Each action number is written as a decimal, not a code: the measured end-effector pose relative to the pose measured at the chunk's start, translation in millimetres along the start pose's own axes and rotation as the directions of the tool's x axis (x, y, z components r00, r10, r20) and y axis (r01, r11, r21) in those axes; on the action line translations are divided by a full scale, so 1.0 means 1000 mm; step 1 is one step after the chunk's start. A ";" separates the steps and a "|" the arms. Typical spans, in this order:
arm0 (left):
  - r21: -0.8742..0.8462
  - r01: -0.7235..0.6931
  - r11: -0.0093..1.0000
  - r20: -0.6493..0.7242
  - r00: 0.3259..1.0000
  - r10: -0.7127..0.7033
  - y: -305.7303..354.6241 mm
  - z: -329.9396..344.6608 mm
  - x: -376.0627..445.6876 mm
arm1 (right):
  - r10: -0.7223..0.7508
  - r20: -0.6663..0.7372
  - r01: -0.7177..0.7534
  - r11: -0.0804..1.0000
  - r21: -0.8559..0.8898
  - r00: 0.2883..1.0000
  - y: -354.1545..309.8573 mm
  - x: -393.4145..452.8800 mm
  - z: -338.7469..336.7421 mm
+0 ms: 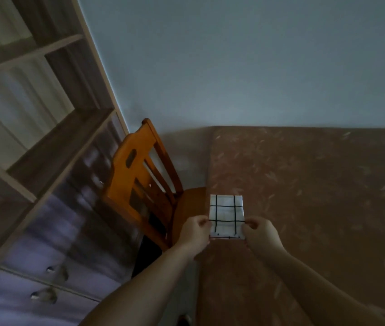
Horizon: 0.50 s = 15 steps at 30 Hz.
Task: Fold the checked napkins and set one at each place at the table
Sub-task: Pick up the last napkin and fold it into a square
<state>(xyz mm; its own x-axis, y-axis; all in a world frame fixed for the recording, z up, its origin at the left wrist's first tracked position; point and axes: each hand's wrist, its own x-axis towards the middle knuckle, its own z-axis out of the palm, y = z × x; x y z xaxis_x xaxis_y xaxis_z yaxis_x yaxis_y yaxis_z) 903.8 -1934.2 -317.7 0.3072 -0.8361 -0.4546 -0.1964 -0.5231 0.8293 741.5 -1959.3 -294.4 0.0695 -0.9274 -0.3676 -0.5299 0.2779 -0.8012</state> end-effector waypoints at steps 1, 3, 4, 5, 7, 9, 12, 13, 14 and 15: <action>-0.009 -0.002 1.000 0.002 1.000 0.002 0.000 0.000 0.019 | 0.010 -0.019 -0.011 1.000 -0.008 1.000 -0.003 0.013 0.005; -0.012 -0.002 1.000 0.012 1.000 0.002 0.001 0.000 0.057 | 0.041 -0.054 -0.042 0.999 -0.013 0.998 -0.006 0.041 0.017; -0.010 -0.004 1.000 0.020 1.000 0.005 0.002 0.001 0.077 | 0.059 -0.072 -0.060 0.998 -0.016 0.996 -0.007 0.056 0.023; 0.000 -0.012 1.000 0.028 1.000 0.012 0.003 0.002 0.095 | 0.076 -0.088 -0.078 0.997 -0.020 0.993 -0.008 0.071 0.028; 0.055 -0.022 0.998 0.034 0.999 0.020 0.002 0.004 0.128 | 0.103 -0.114 -0.107 0.994 -0.024 0.988 -0.010 0.099 0.036; 0.136 -0.064 0.989 0.028 0.998 0.061 0.002 0.005 0.152 | 0.110 -0.138 -0.116 0.993 -0.032 0.984 -0.014 0.121 0.041; 0.267 -0.166 0.949 0.037 0.986 0.162 0.004 0.004 0.174 | 0.084 -0.174 -0.094 0.994 -0.052 0.981 -0.018 0.143 0.045; 0.299 -0.203 0.932 0.050 0.979 0.197 0.006 0.004 0.178 | 0.086 -0.178 -0.099 0.993 -0.062 0.980 -0.018 0.148 0.046; 0.325 -0.234 0.916 0.066 0.972 0.225 0.006 0.003 0.180 | 0.092 -0.181 -0.106 0.992 -0.071 0.979 -0.018 0.152 0.046; 0.353 -0.277 0.894 0.085 0.961 0.264 0.007 0.003 0.182 | 0.100 -0.185 -0.115 0.990 -0.077 0.978 -0.016 0.155 0.047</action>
<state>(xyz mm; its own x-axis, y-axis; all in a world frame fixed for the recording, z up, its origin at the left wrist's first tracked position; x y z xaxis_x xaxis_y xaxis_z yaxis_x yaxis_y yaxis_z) 955.8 -2090.3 -395.9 0.1644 -0.9554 -0.2452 -0.5890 -0.2945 0.7525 800.4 -2095.7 -360.5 -0.1414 -0.9254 -0.3517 -0.5976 0.3630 -0.7149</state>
